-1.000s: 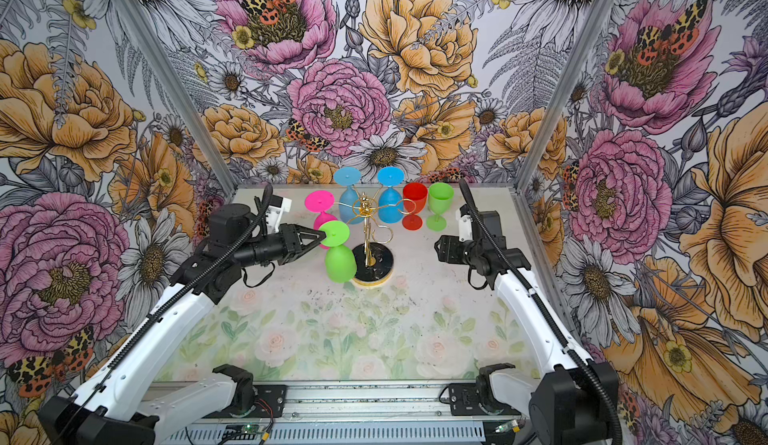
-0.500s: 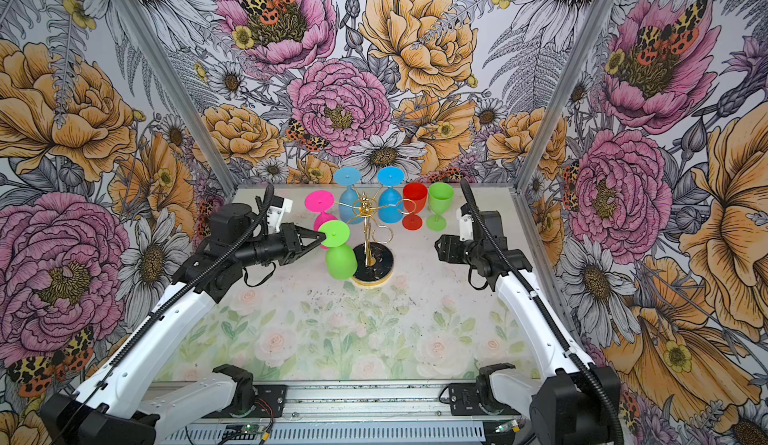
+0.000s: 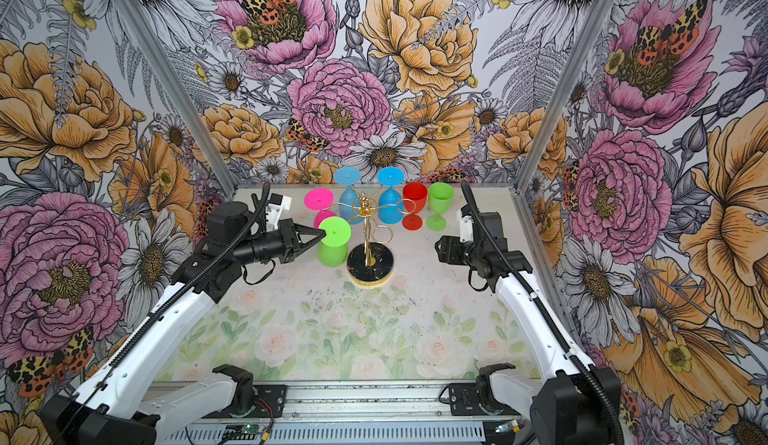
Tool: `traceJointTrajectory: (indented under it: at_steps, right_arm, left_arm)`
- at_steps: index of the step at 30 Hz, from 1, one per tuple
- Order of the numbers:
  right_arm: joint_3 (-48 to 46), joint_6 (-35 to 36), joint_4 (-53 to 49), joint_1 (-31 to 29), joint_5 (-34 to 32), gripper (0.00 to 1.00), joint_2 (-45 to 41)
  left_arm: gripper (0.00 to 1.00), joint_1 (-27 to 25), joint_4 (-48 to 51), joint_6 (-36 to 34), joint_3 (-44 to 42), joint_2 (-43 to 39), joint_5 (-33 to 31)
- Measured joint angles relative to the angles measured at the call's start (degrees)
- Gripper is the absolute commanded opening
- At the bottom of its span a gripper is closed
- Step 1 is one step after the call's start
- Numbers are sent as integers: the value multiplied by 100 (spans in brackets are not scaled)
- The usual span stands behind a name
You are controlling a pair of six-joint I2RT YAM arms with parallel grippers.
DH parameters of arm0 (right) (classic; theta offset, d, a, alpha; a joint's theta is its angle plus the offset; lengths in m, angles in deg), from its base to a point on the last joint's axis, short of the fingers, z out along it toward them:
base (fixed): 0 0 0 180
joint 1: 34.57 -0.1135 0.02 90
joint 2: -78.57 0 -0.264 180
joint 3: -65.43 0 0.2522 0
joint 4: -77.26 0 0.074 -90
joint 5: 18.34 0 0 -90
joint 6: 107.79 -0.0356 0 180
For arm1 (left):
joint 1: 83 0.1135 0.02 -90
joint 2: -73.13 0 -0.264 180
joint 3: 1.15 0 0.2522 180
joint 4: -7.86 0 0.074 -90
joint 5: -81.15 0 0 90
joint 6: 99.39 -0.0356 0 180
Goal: Take the wine glass off the wine glass rack
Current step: 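Close the left gripper on the green glass's foot, then pull the green glass off the rack toward the robot with the left gripper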
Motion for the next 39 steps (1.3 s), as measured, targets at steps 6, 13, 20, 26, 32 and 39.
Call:
traceJointTrajectory:
  at_steps: [6, 13, 20, 26, 32, 39]
  right_arm:
    - [-7, 2, 0, 0, 0, 73, -42]
    - [-11, 2, 0, 0, -2, 73, -63]
    - [-42, 2, 0, 0, -2, 73, -79]
    - [-48, 2, 2, 0, -2, 73, -133]
    - [-48, 4, 0, 0, -2, 73, -136]
    - [-48, 4, 0, 0, -2, 73, -136]
  left_arm:
    - [0, 15, -284, 282, -2, 24, 214]
    - [0, 15, -1064, 855, -149, 59, 481]
    - [0, 15, -1268, 984, -146, 297, 562]
    - [0, 15, -1266, 984, -107, 483, 562]
    - [0, 22, -1311, 994, -76, 673, 562]
    - [0, 133, -1458, 1200, -76, 699, 557]
